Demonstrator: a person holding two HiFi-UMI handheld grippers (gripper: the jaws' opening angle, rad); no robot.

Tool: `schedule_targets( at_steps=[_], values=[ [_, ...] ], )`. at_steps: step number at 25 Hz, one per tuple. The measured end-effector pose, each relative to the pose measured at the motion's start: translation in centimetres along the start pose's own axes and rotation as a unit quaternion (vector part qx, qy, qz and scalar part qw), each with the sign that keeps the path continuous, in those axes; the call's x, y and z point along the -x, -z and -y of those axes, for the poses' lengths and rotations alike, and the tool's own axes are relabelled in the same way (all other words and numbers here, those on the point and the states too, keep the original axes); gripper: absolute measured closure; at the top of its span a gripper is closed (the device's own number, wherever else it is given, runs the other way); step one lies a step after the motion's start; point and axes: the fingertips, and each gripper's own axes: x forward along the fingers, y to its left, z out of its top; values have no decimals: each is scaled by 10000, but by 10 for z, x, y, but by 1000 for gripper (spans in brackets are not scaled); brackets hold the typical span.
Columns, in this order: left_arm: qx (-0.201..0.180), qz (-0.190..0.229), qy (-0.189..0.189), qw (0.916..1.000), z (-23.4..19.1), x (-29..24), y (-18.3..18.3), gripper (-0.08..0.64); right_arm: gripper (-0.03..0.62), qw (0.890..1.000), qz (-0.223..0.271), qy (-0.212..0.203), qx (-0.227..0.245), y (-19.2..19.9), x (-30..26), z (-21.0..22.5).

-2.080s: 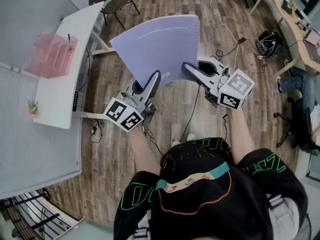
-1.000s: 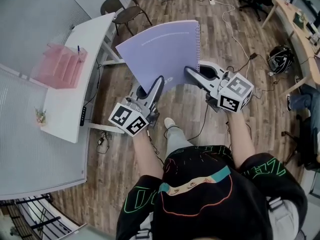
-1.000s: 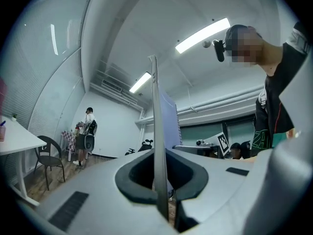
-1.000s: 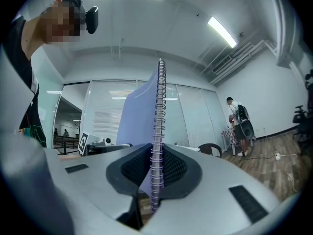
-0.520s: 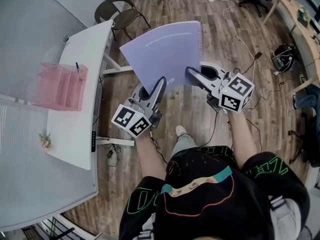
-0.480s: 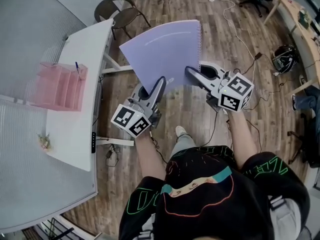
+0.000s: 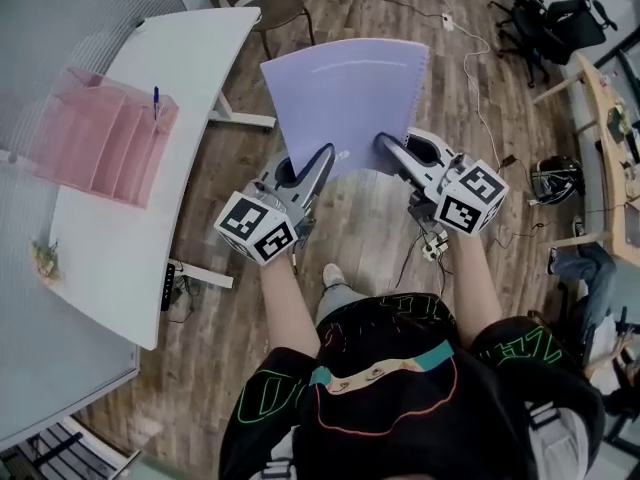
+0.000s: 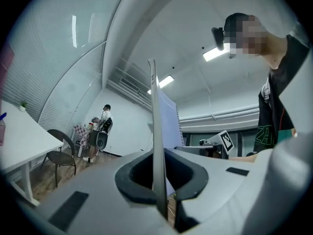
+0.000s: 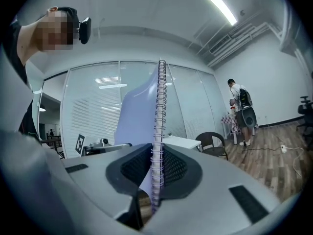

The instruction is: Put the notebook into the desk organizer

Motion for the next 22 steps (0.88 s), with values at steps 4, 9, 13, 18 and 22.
schedule_targets(
  at_steps=[4,9,13,18,22],
  values=[
    [31,62,-278,9996,-42,21,-6,532,543,9995,-178,-225,-122,8,-51,-1],
    [-17,203,-739,9971,-55,45,-17,532,543,9972,-264,-695,-82,6,-79,-17],
    [-41,350,-1245,9916,-83,76,-27,532,543,9916,-400,-1227,-56,11,-125,-33],
    [-264,564,-2244,9725,-131,127,-49,532,541,9725,-482,-2276,-71,15,-208,-61],
    [-406,650,-3006,9507,-145,155,-67,532,541,9513,-580,-3024,-132,12,-248,-84]
  ],
)
